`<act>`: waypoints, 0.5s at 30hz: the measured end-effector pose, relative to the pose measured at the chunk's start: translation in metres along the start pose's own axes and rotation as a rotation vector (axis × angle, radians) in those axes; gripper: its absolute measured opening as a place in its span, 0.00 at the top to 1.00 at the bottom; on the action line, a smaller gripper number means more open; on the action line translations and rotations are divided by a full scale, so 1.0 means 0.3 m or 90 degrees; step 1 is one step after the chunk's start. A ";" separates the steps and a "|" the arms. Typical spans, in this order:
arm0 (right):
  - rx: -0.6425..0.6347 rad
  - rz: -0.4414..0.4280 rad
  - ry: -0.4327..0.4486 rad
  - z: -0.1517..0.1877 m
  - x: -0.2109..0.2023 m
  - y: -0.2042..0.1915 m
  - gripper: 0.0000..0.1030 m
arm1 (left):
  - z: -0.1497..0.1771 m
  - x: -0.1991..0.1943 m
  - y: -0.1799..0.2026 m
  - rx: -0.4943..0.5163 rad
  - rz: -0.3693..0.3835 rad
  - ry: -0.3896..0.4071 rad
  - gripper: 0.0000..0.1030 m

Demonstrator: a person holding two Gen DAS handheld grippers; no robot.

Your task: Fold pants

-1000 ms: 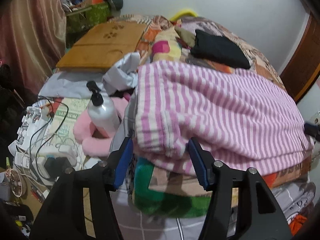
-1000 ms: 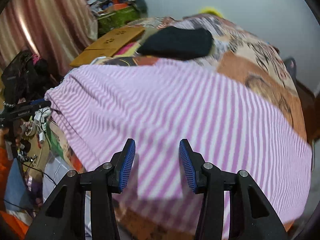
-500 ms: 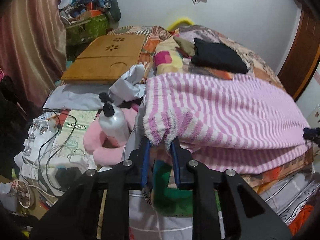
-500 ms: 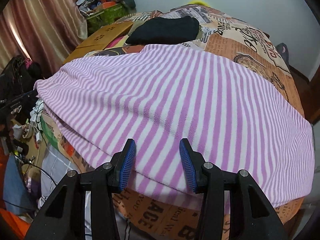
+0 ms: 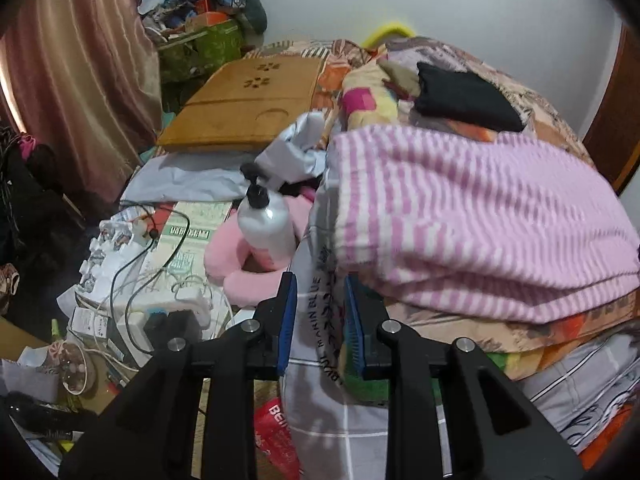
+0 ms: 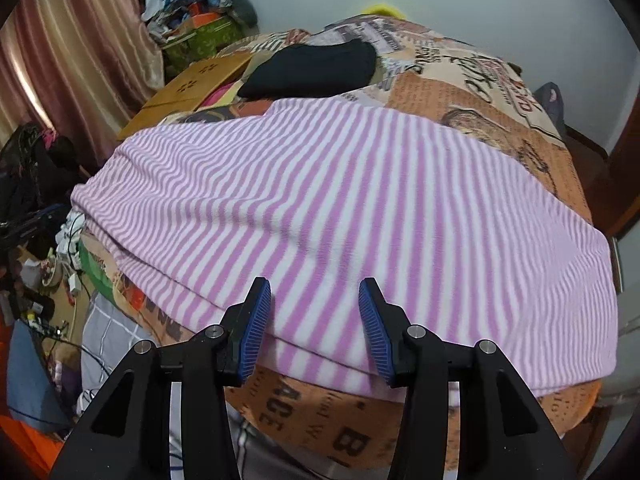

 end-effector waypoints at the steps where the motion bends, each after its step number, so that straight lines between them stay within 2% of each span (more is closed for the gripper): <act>1: 0.005 0.001 0.005 -0.004 -0.010 0.008 0.59 | -0.020 -0.015 0.015 0.006 0.001 0.008 0.76; 5: 0.029 0.010 0.038 -0.033 -0.072 0.065 0.59 | -0.117 -0.053 0.115 0.042 0.009 0.033 0.63; 7: 0.040 0.015 0.055 -0.048 -0.104 0.099 0.59 | -0.179 -0.073 0.191 0.067 0.020 0.054 0.60; 10: 0.058 0.026 0.081 -0.067 -0.148 0.157 0.58 | -0.275 -0.101 0.324 0.103 0.045 0.083 0.54; 12: 0.076 0.034 0.101 -0.076 -0.185 0.215 0.55 | -0.333 -0.117 0.418 0.119 0.065 0.101 0.44; 15: 0.101 0.050 0.125 -0.086 -0.231 0.298 0.54 | -0.415 -0.138 0.581 0.149 0.093 0.121 0.38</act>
Point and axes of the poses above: each gripper's, at about its wrist camera, not at the fingertips, and x roughly the way its jaws point, y to its right, z to its underside, the point moved 10 cm from there along x, roughly the way its jaws point, and after that the axes turned 12 degrees about x, right-handed, at the moved point
